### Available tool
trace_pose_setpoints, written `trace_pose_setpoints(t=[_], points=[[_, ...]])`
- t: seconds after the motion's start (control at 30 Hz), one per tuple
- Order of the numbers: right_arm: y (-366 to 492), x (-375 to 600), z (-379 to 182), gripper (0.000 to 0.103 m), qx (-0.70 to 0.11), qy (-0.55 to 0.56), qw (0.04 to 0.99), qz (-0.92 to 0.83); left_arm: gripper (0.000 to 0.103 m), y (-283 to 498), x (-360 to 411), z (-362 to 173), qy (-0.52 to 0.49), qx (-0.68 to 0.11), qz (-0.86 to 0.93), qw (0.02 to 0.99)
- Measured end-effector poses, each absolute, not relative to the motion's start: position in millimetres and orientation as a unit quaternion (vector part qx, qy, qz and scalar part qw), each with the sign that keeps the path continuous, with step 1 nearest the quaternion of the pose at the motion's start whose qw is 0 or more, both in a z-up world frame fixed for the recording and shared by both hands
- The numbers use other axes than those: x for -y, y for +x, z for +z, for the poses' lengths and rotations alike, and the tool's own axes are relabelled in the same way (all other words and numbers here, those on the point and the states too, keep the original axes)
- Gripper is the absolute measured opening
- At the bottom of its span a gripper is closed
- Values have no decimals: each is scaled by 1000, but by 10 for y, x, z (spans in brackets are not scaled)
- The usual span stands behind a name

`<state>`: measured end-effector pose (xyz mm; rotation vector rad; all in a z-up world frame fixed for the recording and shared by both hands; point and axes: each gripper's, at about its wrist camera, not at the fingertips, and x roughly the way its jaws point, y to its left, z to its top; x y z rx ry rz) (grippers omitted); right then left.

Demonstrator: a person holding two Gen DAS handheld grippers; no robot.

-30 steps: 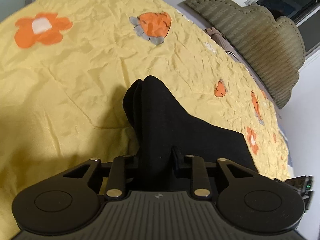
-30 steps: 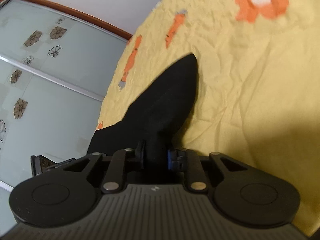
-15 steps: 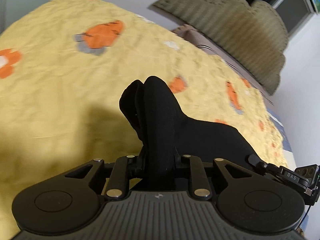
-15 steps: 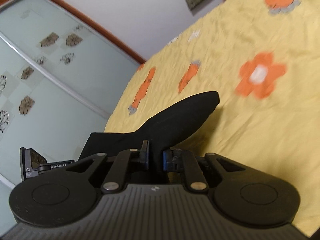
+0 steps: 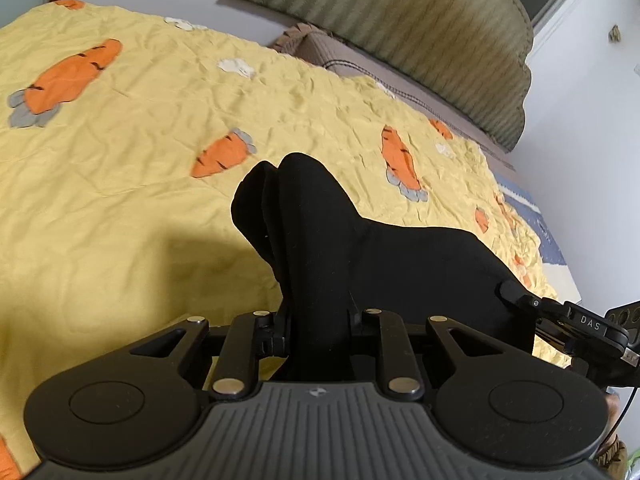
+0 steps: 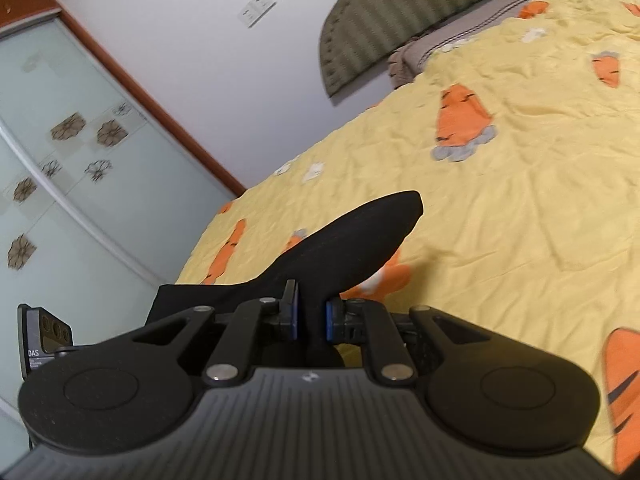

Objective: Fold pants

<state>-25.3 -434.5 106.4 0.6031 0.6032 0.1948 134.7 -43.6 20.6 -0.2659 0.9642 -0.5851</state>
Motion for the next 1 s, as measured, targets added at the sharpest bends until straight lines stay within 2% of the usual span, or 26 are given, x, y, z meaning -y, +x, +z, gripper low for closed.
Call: trace_pose_setpoints(t=[1.0], points=[[69,4747,469,13,-329,309,892,45,21,1638,904,-144,-32,-472,-251,844]])
